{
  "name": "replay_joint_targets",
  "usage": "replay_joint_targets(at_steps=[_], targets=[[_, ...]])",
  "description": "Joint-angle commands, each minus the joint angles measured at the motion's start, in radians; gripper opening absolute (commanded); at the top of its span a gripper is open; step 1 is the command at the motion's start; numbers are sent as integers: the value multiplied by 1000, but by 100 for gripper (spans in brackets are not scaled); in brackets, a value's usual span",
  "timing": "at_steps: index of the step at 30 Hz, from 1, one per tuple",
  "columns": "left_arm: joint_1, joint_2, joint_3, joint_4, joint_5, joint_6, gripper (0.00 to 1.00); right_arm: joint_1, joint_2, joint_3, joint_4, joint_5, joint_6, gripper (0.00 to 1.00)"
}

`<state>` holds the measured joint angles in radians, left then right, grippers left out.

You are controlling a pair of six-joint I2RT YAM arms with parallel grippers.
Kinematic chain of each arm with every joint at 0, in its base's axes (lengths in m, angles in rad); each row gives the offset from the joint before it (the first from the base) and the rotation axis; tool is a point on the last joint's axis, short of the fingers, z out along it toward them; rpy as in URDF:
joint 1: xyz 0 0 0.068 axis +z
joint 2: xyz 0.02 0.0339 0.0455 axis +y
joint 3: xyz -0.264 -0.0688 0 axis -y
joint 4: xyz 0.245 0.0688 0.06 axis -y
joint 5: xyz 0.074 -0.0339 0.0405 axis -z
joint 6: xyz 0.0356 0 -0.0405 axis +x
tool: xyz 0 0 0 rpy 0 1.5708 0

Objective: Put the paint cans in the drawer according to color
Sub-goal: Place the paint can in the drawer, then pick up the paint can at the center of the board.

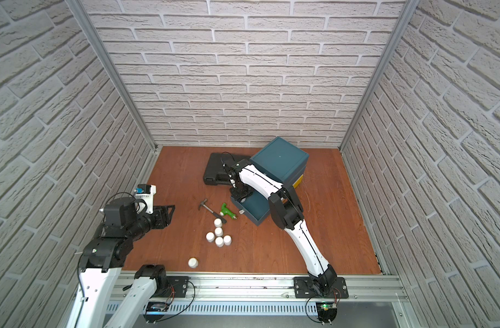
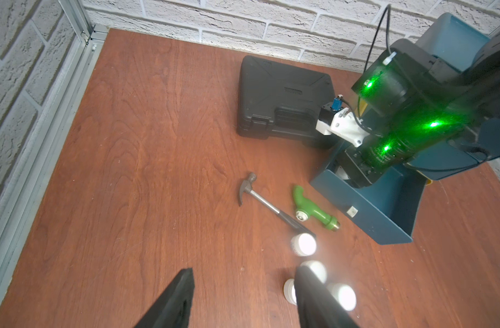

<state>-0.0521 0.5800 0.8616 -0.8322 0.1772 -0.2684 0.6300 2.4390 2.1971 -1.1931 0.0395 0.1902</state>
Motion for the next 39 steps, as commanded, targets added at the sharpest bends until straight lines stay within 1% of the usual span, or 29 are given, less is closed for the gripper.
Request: replay_joint_targets(at_steps=[1,4,7,9,12,15,17,23,26,30,37,39], targets=[[-10,-17,0,4,-31,5,62,-3,-5,27,6,-12,-2,54],[-26,-2,5,1,-27,2,62,-3,-24,29,3,-7,-3,59],[-43,3,6,-2,-38,-5,62,-1,-73,32,-5,12,5,59],[-42,-7,6,-5,-50,-8,62,5,-134,11,3,30,13,57],[-45,-13,5,-3,-49,-24,62,36,-254,-74,43,42,16,56],[-44,-17,-10,11,-40,-53,62,87,-351,-182,73,43,10,57],[-48,-31,-17,12,-60,-55,62,139,-407,-279,109,33,3,56],[-52,-14,-21,16,-68,-57,62,278,-491,-481,195,-27,-9,60],[-62,-6,-25,18,-91,-67,63,327,-491,-547,223,-35,-16,61],[-76,-5,-21,9,-108,-68,63,351,-480,-617,256,-48,-29,61],[-99,-2,-17,0,-124,-71,62,384,-468,-671,277,-90,-65,62],[-98,0,-10,-5,-122,-71,62,390,-429,-672,278,-97,-71,62]])
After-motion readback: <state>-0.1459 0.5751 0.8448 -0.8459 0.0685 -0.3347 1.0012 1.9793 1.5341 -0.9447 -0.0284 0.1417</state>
